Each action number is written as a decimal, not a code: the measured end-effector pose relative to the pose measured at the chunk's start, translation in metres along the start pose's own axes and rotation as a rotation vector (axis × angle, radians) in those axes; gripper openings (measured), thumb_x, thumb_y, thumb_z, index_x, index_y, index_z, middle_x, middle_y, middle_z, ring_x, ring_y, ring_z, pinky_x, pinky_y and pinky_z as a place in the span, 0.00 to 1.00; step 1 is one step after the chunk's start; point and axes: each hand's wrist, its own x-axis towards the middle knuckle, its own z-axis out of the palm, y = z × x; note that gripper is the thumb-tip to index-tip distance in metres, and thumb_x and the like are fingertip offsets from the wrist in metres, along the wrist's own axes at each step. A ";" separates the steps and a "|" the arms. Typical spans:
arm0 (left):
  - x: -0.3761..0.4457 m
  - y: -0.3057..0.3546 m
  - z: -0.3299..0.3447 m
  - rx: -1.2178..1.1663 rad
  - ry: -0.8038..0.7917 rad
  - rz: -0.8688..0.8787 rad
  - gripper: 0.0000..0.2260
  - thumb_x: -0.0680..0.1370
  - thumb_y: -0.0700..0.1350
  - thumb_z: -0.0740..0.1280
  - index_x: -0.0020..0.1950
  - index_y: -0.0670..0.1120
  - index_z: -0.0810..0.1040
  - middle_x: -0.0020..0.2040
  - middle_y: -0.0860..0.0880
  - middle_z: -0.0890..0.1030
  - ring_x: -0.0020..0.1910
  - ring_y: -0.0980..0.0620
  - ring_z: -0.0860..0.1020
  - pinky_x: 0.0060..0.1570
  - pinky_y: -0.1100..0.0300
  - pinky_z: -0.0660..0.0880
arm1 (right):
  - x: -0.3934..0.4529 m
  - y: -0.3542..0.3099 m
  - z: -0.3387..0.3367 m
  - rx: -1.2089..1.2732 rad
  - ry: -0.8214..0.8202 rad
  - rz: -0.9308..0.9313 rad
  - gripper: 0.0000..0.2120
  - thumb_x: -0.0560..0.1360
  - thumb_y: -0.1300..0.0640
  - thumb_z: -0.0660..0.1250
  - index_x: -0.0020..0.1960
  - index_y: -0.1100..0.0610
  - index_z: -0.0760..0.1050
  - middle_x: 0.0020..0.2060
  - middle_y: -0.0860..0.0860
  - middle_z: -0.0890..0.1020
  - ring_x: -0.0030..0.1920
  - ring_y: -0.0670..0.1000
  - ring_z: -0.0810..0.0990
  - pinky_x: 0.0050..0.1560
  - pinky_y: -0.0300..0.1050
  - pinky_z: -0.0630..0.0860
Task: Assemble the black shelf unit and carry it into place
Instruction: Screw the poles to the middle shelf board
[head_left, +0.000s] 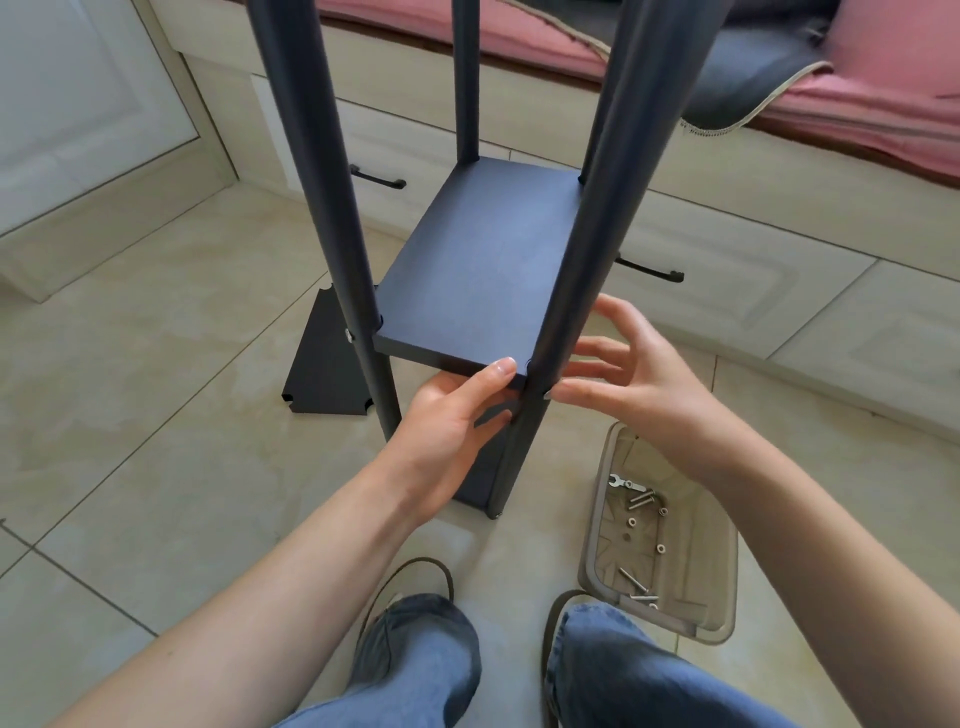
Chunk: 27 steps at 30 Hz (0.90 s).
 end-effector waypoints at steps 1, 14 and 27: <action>-0.003 0.002 -0.004 0.011 -0.007 -0.009 0.09 0.83 0.47 0.63 0.55 0.45 0.81 0.62 0.41 0.82 0.64 0.44 0.79 0.73 0.42 0.66 | 0.002 -0.001 0.001 0.021 -0.044 -0.017 0.38 0.70 0.63 0.77 0.72 0.42 0.64 0.56 0.52 0.84 0.55 0.50 0.84 0.57 0.47 0.81; -0.066 0.028 -0.046 0.544 0.642 0.345 0.17 0.71 0.44 0.78 0.52 0.54 0.73 0.49 0.53 0.80 0.48 0.62 0.79 0.48 0.75 0.71 | -0.001 -0.004 0.062 0.061 0.047 -0.104 0.32 0.62 0.57 0.82 0.57 0.32 0.75 0.44 0.44 0.86 0.46 0.44 0.85 0.49 0.32 0.79; -0.036 0.060 -0.043 1.331 -0.001 0.501 0.28 0.70 0.49 0.79 0.69 0.51 0.77 0.69 0.64 0.68 0.78 0.53 0.63 0.79 0.49 0.43 | -0.002 -0.009 0.067 0.156 -0.046 -0.086 0.30 0.69 0.59 0.78 0.68 0.47 0.75 0.47 0.50 0.87 0.52 0.49 0.85 0.61 0.45 0.77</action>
